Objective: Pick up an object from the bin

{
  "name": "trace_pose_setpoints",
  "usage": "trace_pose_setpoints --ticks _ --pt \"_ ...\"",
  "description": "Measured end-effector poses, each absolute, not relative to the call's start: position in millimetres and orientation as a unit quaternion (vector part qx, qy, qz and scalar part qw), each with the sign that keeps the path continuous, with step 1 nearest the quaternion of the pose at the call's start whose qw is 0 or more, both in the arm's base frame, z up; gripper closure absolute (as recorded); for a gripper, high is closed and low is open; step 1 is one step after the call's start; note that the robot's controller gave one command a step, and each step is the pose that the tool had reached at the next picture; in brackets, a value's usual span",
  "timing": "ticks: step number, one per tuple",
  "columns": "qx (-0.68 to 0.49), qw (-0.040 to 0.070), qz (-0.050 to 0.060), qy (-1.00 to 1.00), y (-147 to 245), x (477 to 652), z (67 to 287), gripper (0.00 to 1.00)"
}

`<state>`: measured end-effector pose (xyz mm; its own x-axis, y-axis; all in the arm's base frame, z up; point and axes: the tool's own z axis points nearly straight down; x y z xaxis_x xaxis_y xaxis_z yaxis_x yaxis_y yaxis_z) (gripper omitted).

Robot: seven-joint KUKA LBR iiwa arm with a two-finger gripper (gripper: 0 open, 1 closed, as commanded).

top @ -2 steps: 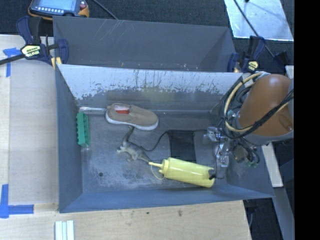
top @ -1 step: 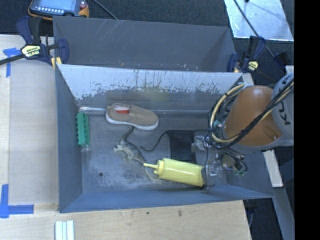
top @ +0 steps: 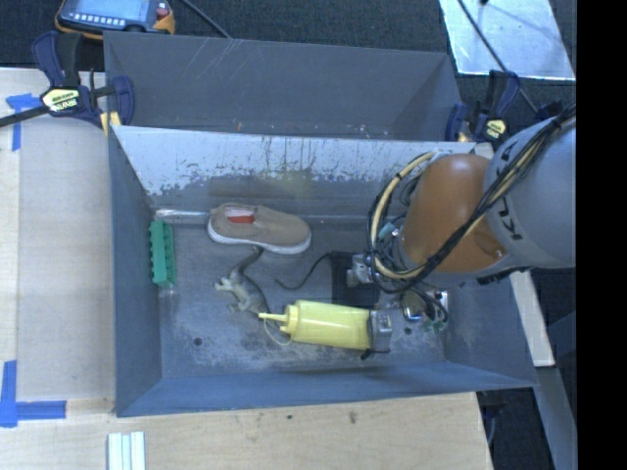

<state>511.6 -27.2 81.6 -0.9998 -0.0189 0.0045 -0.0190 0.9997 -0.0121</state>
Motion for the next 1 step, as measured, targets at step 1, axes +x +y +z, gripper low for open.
trace_pose_setpoints --ticks 1 --pt "0.045 -0.001 0.000 -0.999 -4.7 528.2 81.2 0.00"
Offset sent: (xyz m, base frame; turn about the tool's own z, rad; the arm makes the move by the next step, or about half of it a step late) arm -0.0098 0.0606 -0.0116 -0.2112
